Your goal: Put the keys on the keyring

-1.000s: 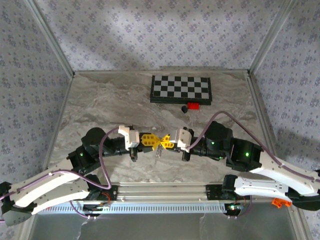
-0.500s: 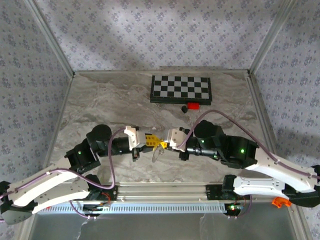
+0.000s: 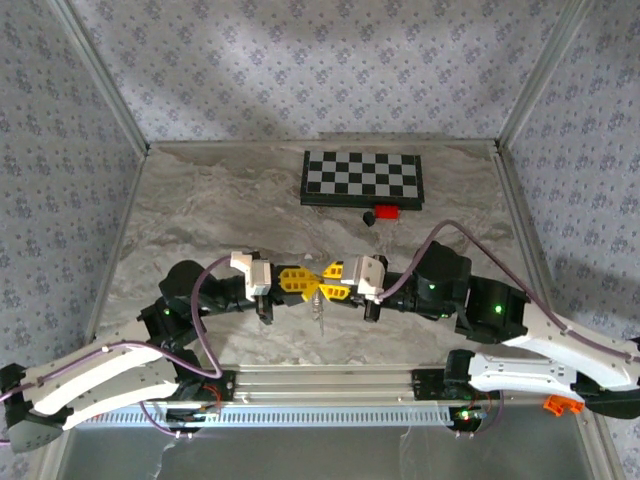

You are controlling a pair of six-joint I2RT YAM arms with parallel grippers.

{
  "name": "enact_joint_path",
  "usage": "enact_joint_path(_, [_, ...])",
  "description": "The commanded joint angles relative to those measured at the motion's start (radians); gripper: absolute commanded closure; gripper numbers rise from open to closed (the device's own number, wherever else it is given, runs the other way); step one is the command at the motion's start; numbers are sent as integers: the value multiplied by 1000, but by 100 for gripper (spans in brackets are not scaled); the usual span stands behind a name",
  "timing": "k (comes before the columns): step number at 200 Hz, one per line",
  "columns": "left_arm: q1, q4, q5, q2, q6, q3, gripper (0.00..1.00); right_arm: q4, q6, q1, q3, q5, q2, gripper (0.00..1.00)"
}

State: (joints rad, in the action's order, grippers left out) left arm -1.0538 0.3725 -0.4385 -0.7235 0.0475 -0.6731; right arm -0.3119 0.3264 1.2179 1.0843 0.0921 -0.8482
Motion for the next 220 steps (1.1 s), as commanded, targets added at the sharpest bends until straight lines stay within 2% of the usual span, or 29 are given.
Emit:
enact_joint_path(1, [-2,177,-69,-13,67,5,100,54,-12,0,-24,17,11,84])
enact_joint_path(11, [-2,184,-75,-20,74,5,100,56,-11,0,-25,20,13,86])
enact_joint_path(34, [-2,173,-70,-30,70,5,100,48,-6,0,-18,30,10,100])
enact_joint_path(58, [-2,43,-25,-27,15,-27,100,17,-4,0,-3,14,6,100])
enact_joint_path(102, [-1,-396,169,-34,-179,-139,97,-179,44,35,99,-106,-62,100])
enact_joint_path(131, [-2,-517,191,-52,-234,-181,91,-282,78,81,190,-176,-138,100])
enact_joint_path(140, [-2,-530,190,-54,-242,-189,91,-285,80,81,198,-171,-145,100])
enact_joint_path(162, [-2,-553,188,-56,-255,-202,100,-308,88,81,219,-175,-153,100])
enact_joint_path(191, [-1,-524,164,-40,-250,-195,100,-342,91,81,250,-185,-175,100])
enact_joint_path(212, [-2,-386,105,2,-195,-151,100,-296,67,79,225,-156,-155,100])
enact_joint_path(220, [-2,-310,79,15,-168,-131,100,-255,59,77,204,-142,-138,93])
